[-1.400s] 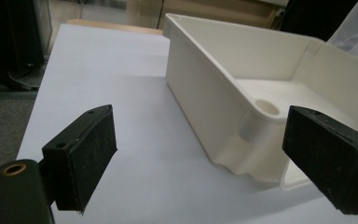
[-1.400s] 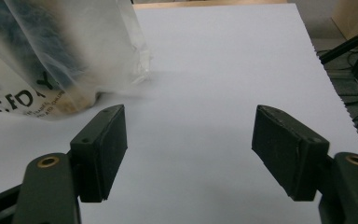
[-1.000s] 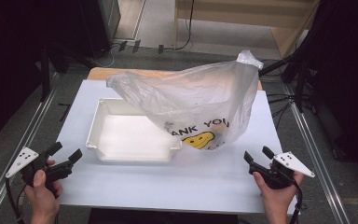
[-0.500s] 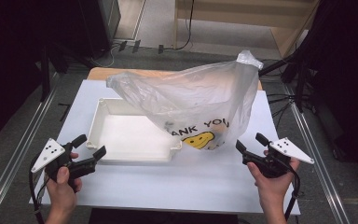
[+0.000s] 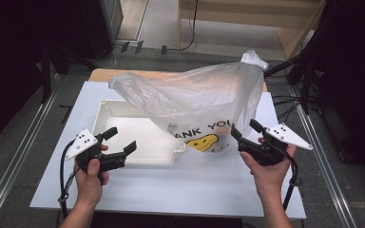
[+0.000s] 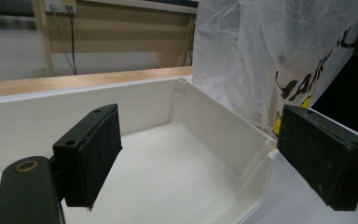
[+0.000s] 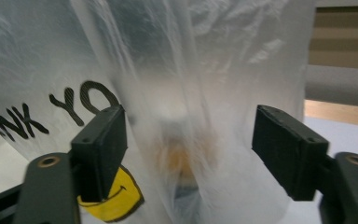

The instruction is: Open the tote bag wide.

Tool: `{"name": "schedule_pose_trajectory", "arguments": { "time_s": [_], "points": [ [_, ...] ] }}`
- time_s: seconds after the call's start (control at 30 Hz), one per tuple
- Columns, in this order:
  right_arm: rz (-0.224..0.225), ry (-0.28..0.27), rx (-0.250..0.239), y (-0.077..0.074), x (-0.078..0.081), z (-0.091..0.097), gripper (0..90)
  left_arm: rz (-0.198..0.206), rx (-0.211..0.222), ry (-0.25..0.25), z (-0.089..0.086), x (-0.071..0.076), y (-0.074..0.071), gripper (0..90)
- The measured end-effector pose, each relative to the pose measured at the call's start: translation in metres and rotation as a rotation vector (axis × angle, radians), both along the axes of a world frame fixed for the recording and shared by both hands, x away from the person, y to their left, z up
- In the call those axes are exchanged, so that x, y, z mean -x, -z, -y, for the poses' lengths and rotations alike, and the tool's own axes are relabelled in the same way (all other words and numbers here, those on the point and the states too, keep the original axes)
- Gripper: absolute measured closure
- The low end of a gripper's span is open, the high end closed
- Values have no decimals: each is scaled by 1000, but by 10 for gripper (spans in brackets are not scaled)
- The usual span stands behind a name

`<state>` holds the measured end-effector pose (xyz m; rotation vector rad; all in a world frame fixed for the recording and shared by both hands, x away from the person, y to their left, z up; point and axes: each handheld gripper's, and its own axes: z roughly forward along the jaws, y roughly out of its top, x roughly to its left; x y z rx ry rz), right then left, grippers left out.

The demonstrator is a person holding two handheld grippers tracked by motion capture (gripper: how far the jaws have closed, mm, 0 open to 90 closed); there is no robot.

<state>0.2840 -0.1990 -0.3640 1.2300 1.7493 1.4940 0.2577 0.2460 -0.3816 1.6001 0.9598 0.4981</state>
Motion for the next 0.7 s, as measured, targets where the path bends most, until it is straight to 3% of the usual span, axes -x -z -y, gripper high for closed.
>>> {"name": "schedule_pose_trajectory", "arguments": {
  "time_s": [0.17,0.27,0.47,0.7],
  "points": [
    [22,-35,13,-1,-3,-9,529,-8,-16,14,16,-8,1,138],
    [11,-44,-4,1,-6,-11,657,-11,-3,49,26,-12,3,138],
    [8,-62,-10,3,-9,-9,898,13,6,88,44,-18,3,140],
    [2,-63,-16,7,-9,-3,900,41,34,142,67,-22,-7,149]
  ]
}}
